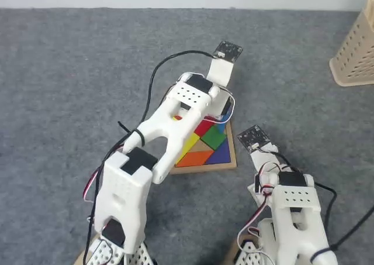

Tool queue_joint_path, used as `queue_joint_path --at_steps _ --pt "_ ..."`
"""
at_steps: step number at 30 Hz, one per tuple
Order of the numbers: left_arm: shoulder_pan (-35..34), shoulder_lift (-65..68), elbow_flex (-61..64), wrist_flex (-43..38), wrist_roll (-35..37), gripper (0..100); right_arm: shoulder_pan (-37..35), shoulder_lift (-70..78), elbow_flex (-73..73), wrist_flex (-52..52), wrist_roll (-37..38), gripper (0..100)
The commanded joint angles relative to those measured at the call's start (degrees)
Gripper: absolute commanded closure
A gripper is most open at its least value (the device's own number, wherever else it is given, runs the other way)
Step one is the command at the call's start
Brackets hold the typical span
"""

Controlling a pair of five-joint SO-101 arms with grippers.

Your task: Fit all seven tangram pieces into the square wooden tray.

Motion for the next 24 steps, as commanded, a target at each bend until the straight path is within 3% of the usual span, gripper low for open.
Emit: queue_joint_path --at_steps 1,24 --pt "0.2 -1.1 -2.4 0.1 0.7 91 0.6 -1.7 -0.3 -1.0 0.9 99.0" --pt "-0.2 -3.4 -2.3 5.9 1.1 91 0.6 -1.7 -0.3 -1.0 0.9 99.0"
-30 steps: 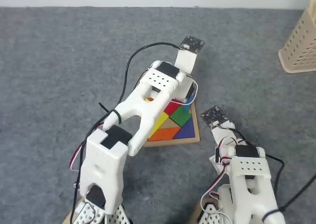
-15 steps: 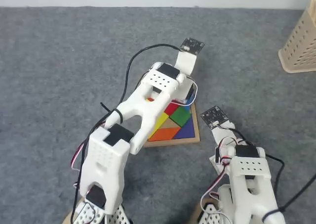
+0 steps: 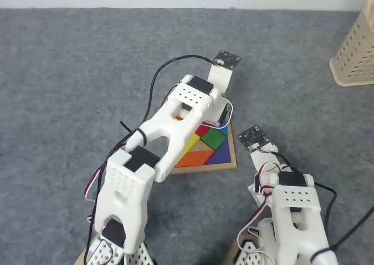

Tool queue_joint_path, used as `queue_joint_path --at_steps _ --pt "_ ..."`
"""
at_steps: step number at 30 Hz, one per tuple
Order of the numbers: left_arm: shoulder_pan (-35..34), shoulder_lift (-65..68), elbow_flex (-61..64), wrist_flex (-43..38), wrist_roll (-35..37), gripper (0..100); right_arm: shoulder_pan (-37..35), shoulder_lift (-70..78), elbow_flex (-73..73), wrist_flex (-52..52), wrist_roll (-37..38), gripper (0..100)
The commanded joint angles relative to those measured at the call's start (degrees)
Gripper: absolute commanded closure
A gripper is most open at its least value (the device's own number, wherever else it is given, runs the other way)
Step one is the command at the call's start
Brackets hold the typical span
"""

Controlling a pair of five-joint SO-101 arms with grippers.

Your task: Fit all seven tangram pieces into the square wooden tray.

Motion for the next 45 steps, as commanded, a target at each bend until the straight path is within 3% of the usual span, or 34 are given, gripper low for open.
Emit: queue_joint_path --at_steps 1,12,28,34,39,45 --pt "-0.3 -6.7 -2.1 0.6 1.1 91 0.6 -1.7 -0.3 -1.0 0.9 99.0" --pt "5.8 -5.5 -2.2 -1.7 0.7 91 0.6 -1.7 -0.3 -1.0 0.9 99.0" --pt "2.9 -1.2 -2.6 -1.8 -1.1 91 0.6 -1.7 -0.3 -1.0 0.9 99.0" --pt "0.7 -10.5 -2.9 3.2 -1.2 91 0.6 -1.7 -0.3 -1.0 0.9 99.0" --pt "-5.5 -22.9 -2.2 8.1 -1.1 91 0.6 -1.7 -0.3 -1.0 0.8 99.1" --pt "-11.3 -40.7 11.6 6.9 -2.8 91 0.9 -2.1 0.2 -1.1 0.4 99.1"
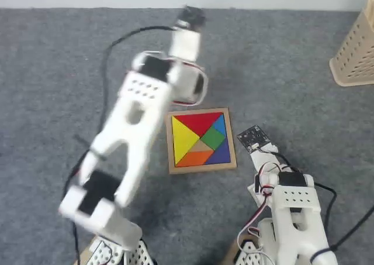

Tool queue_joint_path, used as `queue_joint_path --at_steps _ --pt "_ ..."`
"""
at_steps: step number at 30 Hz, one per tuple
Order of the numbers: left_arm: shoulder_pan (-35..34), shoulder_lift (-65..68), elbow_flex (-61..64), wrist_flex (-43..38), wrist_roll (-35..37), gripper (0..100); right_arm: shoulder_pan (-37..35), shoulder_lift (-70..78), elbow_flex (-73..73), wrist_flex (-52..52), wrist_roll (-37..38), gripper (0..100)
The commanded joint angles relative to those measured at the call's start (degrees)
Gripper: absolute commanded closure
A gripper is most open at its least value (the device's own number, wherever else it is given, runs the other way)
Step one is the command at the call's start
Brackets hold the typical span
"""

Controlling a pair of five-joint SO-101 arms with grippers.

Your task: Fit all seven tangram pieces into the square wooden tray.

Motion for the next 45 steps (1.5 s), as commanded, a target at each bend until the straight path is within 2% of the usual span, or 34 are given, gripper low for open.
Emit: queue_joint_path --at_steps 1,5,12,19,29,33,45 --pt "-2.6 -14.1 9.8 -2.5 -2.7 91 0.9 -1.7 -0.2 -1.1 0.4 99.1" --pt "-6.2 -27.9 25.9 -8.9 -4.0 91 0.9 -1.7 -0.2 -1.1 0.4 99.1" --pt "-15.6 -50.6 49.5 -18.0 -10.5 91 2.3 -1.8 -0.2 -1.1 0.4 99.1" --pt "-22.3 -66.1 63.0 -18.6 -12.8 91 6.3 -12.9 2.8 -0.6 -1.9 99.1" --pt "-22.7 -77.5 75.5 -18.9 -12.7 91 6.6 -43.8 8.9 11.7 -2.0 99.1" --pt "-22.5 -82.0 79.4 -18.9 -12.8 91 9.2 -55.2 11.3 16.4 -1.9 99.1" --pt "-22.8 -105.5 94.7 -19.0 -12.8 91 10.7 -55.1 16.4 14.4 -1.9 99.1"
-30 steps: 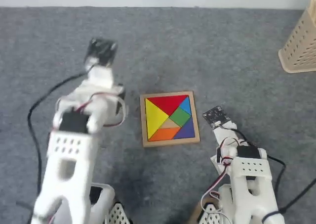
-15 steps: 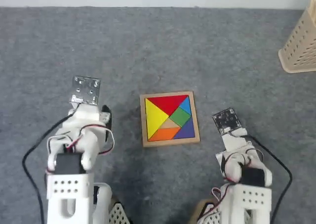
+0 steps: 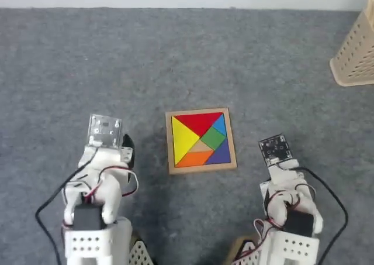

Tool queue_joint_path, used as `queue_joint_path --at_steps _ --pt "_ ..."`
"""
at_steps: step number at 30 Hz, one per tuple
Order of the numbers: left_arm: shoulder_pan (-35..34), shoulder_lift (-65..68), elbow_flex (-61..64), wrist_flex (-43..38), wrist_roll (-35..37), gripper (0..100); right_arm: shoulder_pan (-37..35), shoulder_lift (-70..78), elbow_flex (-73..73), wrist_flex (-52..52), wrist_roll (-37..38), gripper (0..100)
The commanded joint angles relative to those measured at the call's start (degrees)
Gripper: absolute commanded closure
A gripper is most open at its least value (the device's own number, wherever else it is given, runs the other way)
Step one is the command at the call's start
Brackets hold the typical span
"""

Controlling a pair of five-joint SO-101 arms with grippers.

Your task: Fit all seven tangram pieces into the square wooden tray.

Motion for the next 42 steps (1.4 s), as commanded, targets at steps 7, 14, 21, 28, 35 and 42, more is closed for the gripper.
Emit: queue_joint_path --at_steps 7,14,21,28,35,42 --pt "-0.4 -7.8 9.4 -7.8 -0.5 91 0.4 -1.0 1.0 -0.8 -0.6 99.1" --pt "-0.4 -6.8 9.5 -2.5 -0.5 91 0.4 -1.0 1.0 -0.8 -0.6 99.1" --pt "-0.7 -6.9 9.5 -2.1 -0.5 91 0.4 -1.0 1.0 -0.8 -0.6 99.1" --pt "-0.8 -6.9 9.5 -2.0 -0.5 91 0.4 -1.0 1.0 -0.8 -0.6 99.1" --pt "-0.8 -6.9 9.5 -2.0 -0.5 91 0.4 -1.0 1.0 -0.8 -0.6 99.1" --pt "-0.8 -6.9 9.5 -2.0 -0.5 91 0.4 -1.0 1.0 -0.8 -0.6 99.1"
